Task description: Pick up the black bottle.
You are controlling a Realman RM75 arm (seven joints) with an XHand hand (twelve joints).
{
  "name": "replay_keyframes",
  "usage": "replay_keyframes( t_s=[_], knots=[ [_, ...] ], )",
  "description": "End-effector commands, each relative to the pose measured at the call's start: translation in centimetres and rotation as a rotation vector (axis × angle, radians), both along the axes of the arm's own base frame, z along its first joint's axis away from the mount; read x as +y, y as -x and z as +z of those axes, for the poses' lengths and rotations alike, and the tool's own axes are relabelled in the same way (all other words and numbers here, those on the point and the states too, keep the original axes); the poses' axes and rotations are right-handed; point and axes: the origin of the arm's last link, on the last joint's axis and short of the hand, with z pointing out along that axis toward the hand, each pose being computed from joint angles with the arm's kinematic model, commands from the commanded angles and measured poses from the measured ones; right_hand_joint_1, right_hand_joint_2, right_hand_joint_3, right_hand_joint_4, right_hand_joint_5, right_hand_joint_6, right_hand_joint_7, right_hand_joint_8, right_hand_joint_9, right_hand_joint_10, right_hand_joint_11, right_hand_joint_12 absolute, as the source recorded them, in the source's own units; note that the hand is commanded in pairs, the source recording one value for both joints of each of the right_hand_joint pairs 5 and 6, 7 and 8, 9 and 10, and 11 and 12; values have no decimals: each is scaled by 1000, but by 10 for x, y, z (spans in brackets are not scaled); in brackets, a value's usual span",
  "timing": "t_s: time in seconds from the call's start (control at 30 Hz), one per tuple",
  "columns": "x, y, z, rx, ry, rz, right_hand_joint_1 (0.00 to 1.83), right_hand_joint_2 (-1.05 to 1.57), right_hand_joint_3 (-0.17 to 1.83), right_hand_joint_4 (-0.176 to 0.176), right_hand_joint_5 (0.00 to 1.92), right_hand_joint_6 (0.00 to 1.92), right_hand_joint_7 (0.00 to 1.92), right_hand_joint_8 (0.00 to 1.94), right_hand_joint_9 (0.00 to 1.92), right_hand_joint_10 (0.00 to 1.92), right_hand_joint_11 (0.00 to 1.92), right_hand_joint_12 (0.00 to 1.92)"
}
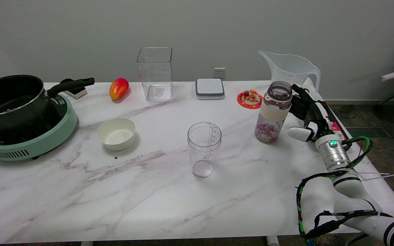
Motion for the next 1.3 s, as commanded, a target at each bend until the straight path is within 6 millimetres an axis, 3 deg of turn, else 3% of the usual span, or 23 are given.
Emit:
replay_keyframes(
  t_s=[0.03,0.5,0.9,1.3],
  knots=[
    [-14,2,-13,-31,-44,5,1183,-915,1207,0,156,156,473,473,494,494,570,570],
    [-36,12,-29,-83,-78,38,1186,-917,1180,0,147,147,465,465,490,490,555,555],
    [-40,18,-23,-43,-70,6,1202,-927,1159,0,146,146,472,472,496,496,559,559],
    [-41,21,-30,-62,-78,10,1258,-849,1107,0,211,211,496,496,503,503,546,546]
  ],
)
